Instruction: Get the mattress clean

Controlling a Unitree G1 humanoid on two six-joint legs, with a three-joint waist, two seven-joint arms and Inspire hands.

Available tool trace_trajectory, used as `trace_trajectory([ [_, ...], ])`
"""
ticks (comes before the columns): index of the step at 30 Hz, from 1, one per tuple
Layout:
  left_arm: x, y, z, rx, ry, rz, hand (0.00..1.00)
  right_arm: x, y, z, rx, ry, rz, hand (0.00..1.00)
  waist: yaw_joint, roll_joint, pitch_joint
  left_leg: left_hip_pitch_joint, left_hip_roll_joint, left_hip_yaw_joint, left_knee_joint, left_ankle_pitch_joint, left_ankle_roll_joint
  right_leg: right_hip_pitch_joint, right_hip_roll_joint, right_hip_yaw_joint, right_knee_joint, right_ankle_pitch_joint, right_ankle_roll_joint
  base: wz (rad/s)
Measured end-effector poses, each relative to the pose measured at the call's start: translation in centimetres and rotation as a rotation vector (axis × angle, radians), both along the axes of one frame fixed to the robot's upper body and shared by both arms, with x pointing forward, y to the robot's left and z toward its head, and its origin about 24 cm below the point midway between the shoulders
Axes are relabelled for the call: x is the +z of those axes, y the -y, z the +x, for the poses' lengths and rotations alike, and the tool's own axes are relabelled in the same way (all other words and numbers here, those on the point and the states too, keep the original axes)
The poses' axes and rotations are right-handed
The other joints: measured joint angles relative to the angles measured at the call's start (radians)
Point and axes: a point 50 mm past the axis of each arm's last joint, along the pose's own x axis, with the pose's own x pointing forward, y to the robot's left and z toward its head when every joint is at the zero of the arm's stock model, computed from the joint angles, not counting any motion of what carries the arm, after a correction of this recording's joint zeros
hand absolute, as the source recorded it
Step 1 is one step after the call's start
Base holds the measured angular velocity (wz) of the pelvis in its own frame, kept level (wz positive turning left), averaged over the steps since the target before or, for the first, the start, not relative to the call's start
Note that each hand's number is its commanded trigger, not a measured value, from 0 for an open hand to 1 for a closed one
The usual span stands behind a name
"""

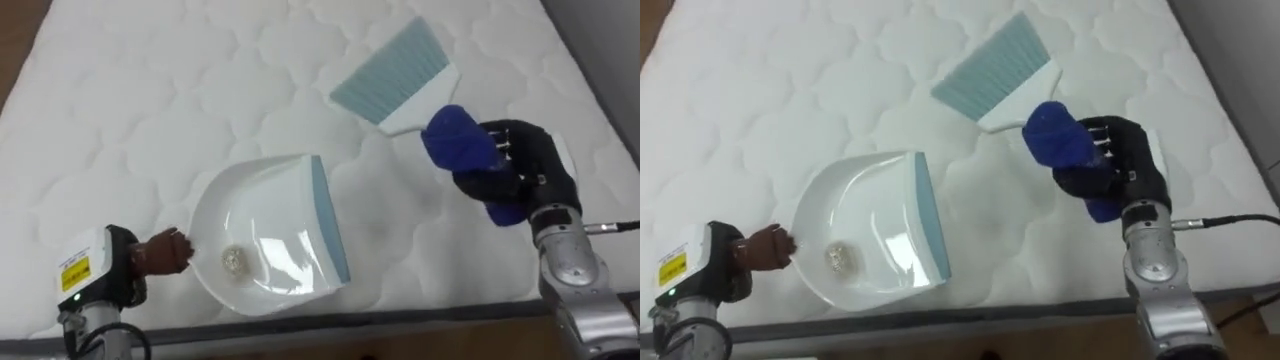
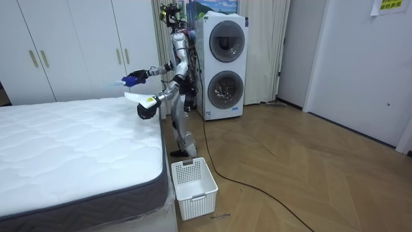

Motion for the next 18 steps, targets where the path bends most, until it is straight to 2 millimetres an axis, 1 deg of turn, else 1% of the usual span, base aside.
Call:
trace_trajectory([
  [1, 0.0, 0.0, -0.1, 0.001, 0.000, -0.001, 1.00, 0.0, 0.0, -0.1, -0.007, 0.005, 0.003, 0.00, 0.000, 0.002, -0.0013, 0.003, 0.001, 0.000, -0.001, 0.000, 0.000, 0.007, -0.002, -0.006, -0.001, -0.006, 0.003, 0.42],
  [2, 0.1, 0.1, -0.2, -0.002, 0.007, -0.004, 1.00, 0.1, 0.1, -0.3, -0.024, 0.016, 0.004, 0.00, -0.003, 0.006, -0.0029, 0.007, 0.005, 0.003, -0.002, 0.000, 0.000, 0.022, -0.008, -0.029, -0.002, -0.015, 0.005, 0.54],
  [4, 0.2, 0.4, 0.0, -0.008, 0.011, -0.024, 1.00, 0.3, 0.1, -0.5, -0.056, 0.038, 0.010, 0.00, -0.014, 0.009, -0.0029, 0.019, 0.015, 0.037, -0.002, 0.001, -0.001, 0.047, -0.019, -0.058, 0.004, -0.029, 0.011, 0.61],
  [5, 0.0, 0.7, 0.0, -0.003, 0.004, -0.047, 1.00, 0.5, -0.2, -0.4, -0.074, 0.059, 0.019, 0.00, -0.020, 0.013, -0.0028, 0.029, 0.020, 0.062, -0.003, 0.001, -0.001, 0.066, -0.030, -0.079, 0.012, -0.043, 0.017, 0.64],
  [6, -0.2, 1.0, 0.0, -0.005, -0.010, -0.065, 1.00, 0.7, -0.4, -0.4, -0.095, 0.080, 0.027, 0.00, -0.025, 0.016, -0.0026, 0.043, 0.022, 0.079, -0.004, 0.002, -0.001, 0.086, -0.043, -0.096, 0.022, -0.059, 0.025, 0.64],
  [7, -0.2, 1.2, 0.0, -0.009, -0.018, -0.073, 1.00, 0.8, -0.4, -0.4, -0.102, 0.087, 0.028, 0.00, -0.025, 0.017, -0.0027, 0.049, 0.025, 0.088, -0.006, 0.002, 0.000, 0.095, -0.047, -0.102, 0.021, -0.064, 0.029, 0.59],
  [8, -0.2, 1.3, 0.0, -0.019, -0.026, -0.083, 1.00, 1.0, -0.5, -0.4, -0.114, 0.104, 0.028, 0.00, -0.025, 0.019, -0.0032, 0.057, 0.031, 0.098, -0.009, 0.001, 0.000, 0.111, -0.054, -0.118, 0.021, -0.073, 0.036, 0.52],
  [9, -0.1, 1.4, -0.2, -0.024, -0.025, -0.088, 1.00, 1.4, -0.5, -0.4, -0.126, 0.125, 0.029, 0.00, -0.025, 0.022, -0.0043, 0.061, 0.030, 0.100, -0.017, 0.001, 0.000, 0.125, -0.062, -0.141, 0.020, -0.077, 0.040, 0.48],
  [10, 0.0, 1.4, -0.2, -0.026, -0.023, -0.091, 1.00, 1.5, -0.5, -0.4, -0.130, 0.133, 0.029, 0.00, -0.025, 0.022, -0.0043, 0.064, 0.029, 0.101, -0.021, 0.001, 0.000, 0.129, -0.065, -0.146, 0.021, -0.079, 0.043, 0.43],
  [11, 0.0, 1.4, -0.2, -0.029, -0.028, -0.095, 1.00, 1.6, -0.5, -0.5, -0.139, 0.141, 0.029, 0.00, -0.023, 0.025, -0.0047, 0.069, 0.028, 0.102, -0.026, 0.002, 0.000, 0.142, -0.069, -0.162, 0.022, -0.081, 0.046, 0.35],
  [12, 0.0, 1.4, -0.4, -0.026, -0.036, -0.096, 1.00, 1.8, -0.6, -0.5, -0.142, 0.150, 0.033, 0.00, -0.019, 0.026, -0.0064, 0.076, 0.024, 0.101, -0.036, 0.005, 0.002, 0.151, -0.075, -0.170, 0.022, -0.085, 0.052, 0.32],
  [13, -0.1, 1.4, -0.4, -0.025, -0.040, -0.096, 1.00, 1.9, -0.7, -0.5, -0.143, 0.155, 0.035, 0.00, -0.018, 0.027, -0.0068, 0.078, 0.021, 0.101, -0.039, 0.008, 0.004, 0.155, -0.078, -0.174, 0.023, -0.086, 0.054, 0.30],
  [15, -0.2, 1.3, -0.6, -0.020, -0.054, -0.115, 1.00, 1.9, -0.8, -0.5, -0.145, 0.160, 0.042, 0.00, -0.019, 0.029, -0.0080, 0.094, 0.009, 0.098, -0.055, 0.015, 0.008, 0.176, -0.094, -0.188, 0.030, -0.094, 0.068, 0.34],
  [16, -0.1, 1.3, -0.6, -0.021, -0.051, -0.120, 1.00, 1.9, -0.9, -0.6, -0.145, 0.162, 0.043, 0.00, -0.020, 0.029, -0.0083, 0.095, 0.007, 0.097, -0.056, 0.015, 0.009, 0.179, -0.096, -0.187, 0.032, -0.097, 0.072, 0.34],
  [18, 0.6, 1.4, -0.4, -0.027, -0.018, -0.125, 1.00, 2.4, -1.0, -0.9, -0.147, 0.187, 0.047, 0.00, -0.021, 0.032, -0.0083, 0.108, -0.009, 0.072, -0.067, 0.017, 0.012, 0.196, -0.101, -0.185, 0.034, -0.104, 0.085, 0.33],
])
